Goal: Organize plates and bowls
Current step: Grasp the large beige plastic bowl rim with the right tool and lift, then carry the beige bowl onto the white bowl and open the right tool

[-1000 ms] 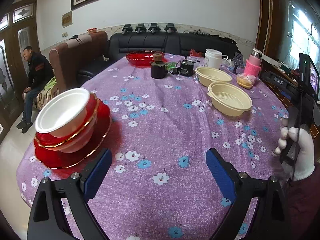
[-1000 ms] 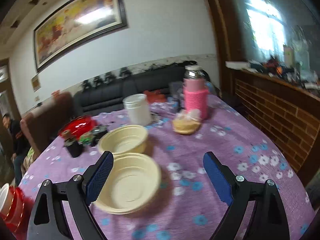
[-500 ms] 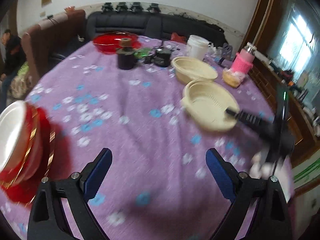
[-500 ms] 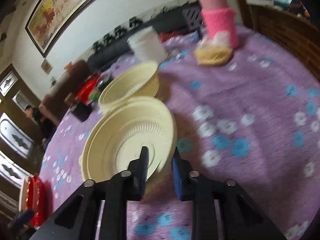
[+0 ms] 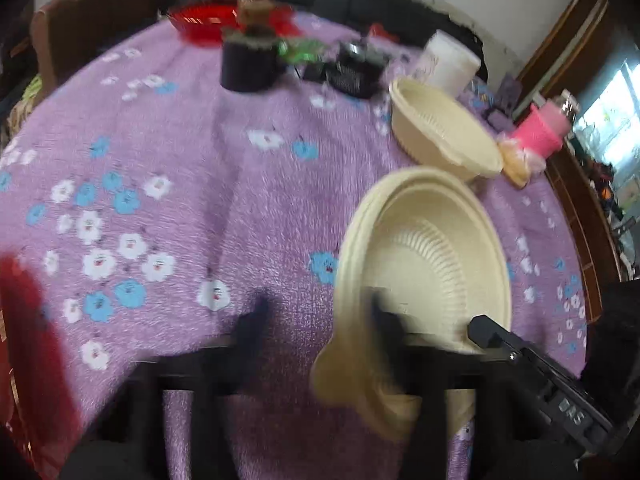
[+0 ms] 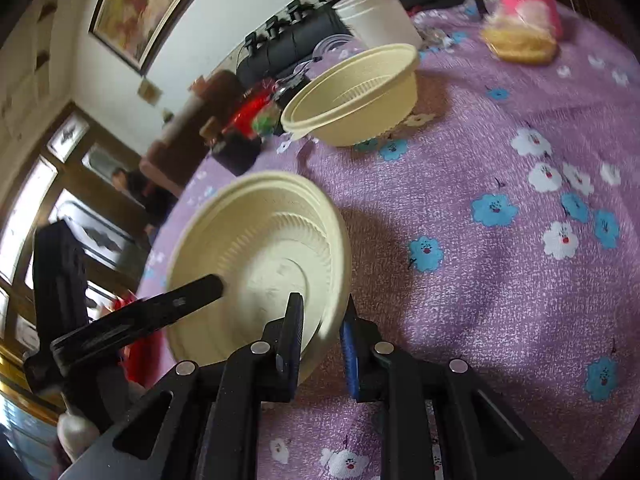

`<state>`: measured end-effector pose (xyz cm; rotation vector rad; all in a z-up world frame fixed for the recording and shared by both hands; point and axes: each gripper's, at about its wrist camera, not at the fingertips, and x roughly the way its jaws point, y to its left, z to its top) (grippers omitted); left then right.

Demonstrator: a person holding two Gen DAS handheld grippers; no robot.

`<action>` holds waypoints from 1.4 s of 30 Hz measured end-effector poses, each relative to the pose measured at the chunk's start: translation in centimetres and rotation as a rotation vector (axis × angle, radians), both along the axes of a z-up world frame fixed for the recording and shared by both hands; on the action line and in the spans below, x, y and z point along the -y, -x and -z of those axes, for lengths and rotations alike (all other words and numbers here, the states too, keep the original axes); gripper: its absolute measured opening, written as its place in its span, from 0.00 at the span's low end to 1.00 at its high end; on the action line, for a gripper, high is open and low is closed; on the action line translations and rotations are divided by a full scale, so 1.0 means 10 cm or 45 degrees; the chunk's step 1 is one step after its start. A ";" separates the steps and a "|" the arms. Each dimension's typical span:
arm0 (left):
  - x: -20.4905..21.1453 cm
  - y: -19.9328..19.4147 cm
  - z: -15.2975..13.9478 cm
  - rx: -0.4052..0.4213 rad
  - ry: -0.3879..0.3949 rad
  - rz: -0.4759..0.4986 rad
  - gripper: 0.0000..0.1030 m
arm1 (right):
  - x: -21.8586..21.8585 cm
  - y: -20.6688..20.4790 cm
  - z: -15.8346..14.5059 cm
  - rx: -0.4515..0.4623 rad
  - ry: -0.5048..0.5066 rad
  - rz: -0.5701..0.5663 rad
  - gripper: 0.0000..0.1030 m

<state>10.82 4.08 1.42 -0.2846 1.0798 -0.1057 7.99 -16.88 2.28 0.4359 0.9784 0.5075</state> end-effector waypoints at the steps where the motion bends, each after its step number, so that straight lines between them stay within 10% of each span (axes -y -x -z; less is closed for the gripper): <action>1: 0.01 -0.02 0.02 0.001 0.011 0.005 0.18 | -0.02 0.01 -0.01 0.010 0.005 -0.009 0.20; 25: -0.09 0.94 -0.49 0.215 -0.382 -0.038 0.16 | -0.40 0.50 -0.31 0.227 -0.062 -0.143 0.24; 42: -1.15 1.79 -1.08 0.352 -0.328 -0.154 0.17 | -1.51 1.11 -0.93 0.348 0.064 -0.269 0.22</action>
